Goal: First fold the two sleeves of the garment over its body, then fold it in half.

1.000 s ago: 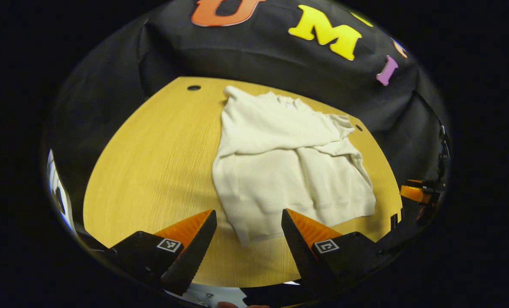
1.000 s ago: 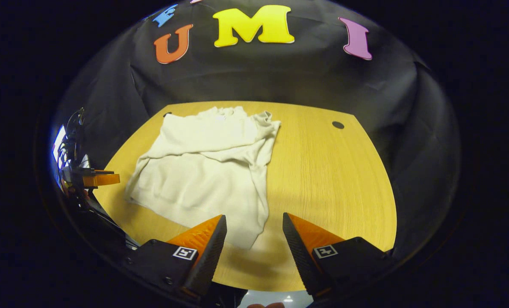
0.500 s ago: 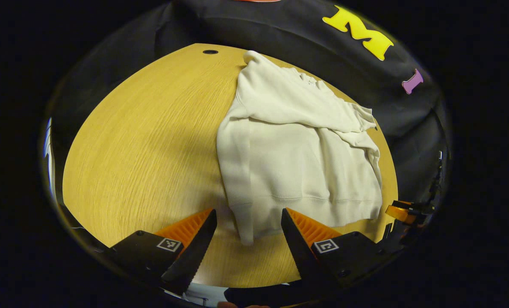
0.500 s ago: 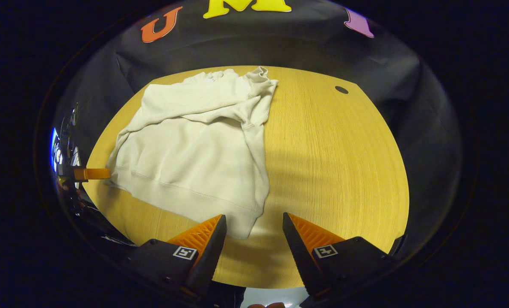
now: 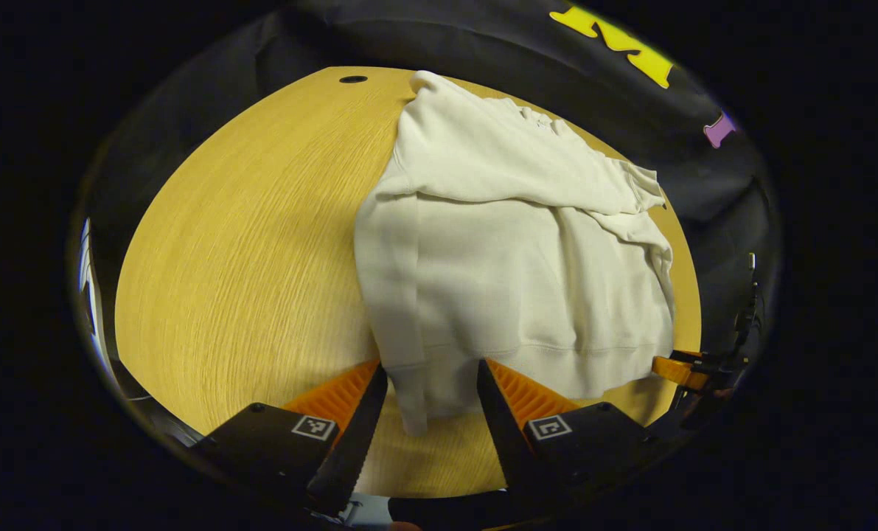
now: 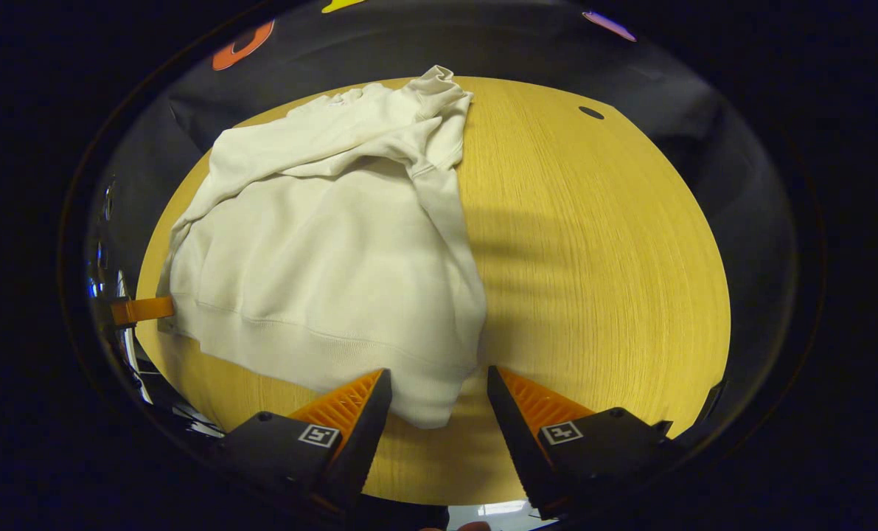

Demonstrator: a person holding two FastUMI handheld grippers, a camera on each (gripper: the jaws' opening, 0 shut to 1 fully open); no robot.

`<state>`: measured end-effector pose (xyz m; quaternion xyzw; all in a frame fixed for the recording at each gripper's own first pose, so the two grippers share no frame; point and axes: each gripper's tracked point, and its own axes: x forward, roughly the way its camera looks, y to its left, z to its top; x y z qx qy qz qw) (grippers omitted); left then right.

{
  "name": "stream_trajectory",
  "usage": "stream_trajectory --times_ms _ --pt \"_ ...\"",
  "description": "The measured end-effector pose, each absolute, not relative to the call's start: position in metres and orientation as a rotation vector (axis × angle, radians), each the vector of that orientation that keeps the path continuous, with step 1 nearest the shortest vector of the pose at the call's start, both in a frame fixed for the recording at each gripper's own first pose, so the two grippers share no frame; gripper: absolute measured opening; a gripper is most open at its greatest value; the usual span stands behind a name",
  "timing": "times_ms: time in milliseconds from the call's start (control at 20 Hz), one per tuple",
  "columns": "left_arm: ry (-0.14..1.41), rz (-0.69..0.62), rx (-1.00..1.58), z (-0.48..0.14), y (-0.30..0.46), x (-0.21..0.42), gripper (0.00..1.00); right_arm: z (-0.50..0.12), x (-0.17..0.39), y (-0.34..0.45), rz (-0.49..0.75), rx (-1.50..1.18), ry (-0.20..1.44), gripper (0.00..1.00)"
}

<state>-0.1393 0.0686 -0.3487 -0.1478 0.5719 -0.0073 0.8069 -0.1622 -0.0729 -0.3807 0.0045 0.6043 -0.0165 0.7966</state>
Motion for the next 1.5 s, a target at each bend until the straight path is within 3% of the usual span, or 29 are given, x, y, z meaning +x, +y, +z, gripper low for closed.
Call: stream_trajectory --times_ms 50,100,150,200,300,350,450,500,550,600,650,1100,1500 --pt "1.231 -0.013 -0.309 -0.348 0.069 -0.139 0.76 -0.381 -0.162 -0.072 -0.03 0.012 1.3 0.84" --pt "1.243 -0.003 -0.297 -0.351 0.073 -0.141 0.8 -0.382 -0.159 -0.071 -0.024 0.019 1.3 0.8" --pt "1.247 0.013 -0.292 -0.352 0.078 -0.14 0.75 -0.38 -0.159 -0.07 -0.025 0.032 1.3 0.69" --pt "1.249 0.026 -0.293 -0.354 0.082 -0.139 0.52 -0.381 -0.157 -0.07 -0.024 0.046 1.301 0.61" --pt "1.244 0.034 -0.325 -0.353 0.081 -0.139 0.3 -0.382 -0.155 -0.066 -0.027 0.108 1.307 0.43" --pt "1.242 0.034 -0.348 -0.352 0.079 -0.139 0.27 -0.384 -0.155 -0.064 -0.034 0.143 1.314 0.25" --pt "1.233 0.036 -0.402 -0.352 0.075 -0.137 0.14 -0.382 -0.155 -0.063 -0.026 0.177 1.318 0.11" --pt "1.231 0.031 -0.429 -0.351 0.073 -0.137 0.08 -0.382 -0.153 -0.061 -0.038 0.204 1.316 0.11" --pt "1.226 0.028 -0.451 -0.348 0.073 -0.137 0.06 -0.382 -0.155 -0.061 -0.03 0.228 1.317 0.01" --pt "1.216 0.022 -0.464 -0.346 0.072 -0.136 0.12 -0.38 -0.155 -0.061 -0.028 0.249 1.313 0.0" --pt "1.201 0.013 -0.472 -0.341 0.072 -0.135 0.04 -0.375 -0.152 -0.059 -0.026 0.274 1.299 0.01" --pt "1.054 -0.089 -0.454 -0.274 0.069 -0.107 0.04 -0.303 -0.111 -0.045 0.019 0.497 1.147 0.01" --pt "0.835 -0.177 -0.395 -0.189 0.07 -0.037 0.04 -0.215 -0.043 -0.032 0.099 0.535 0.975 0.01"
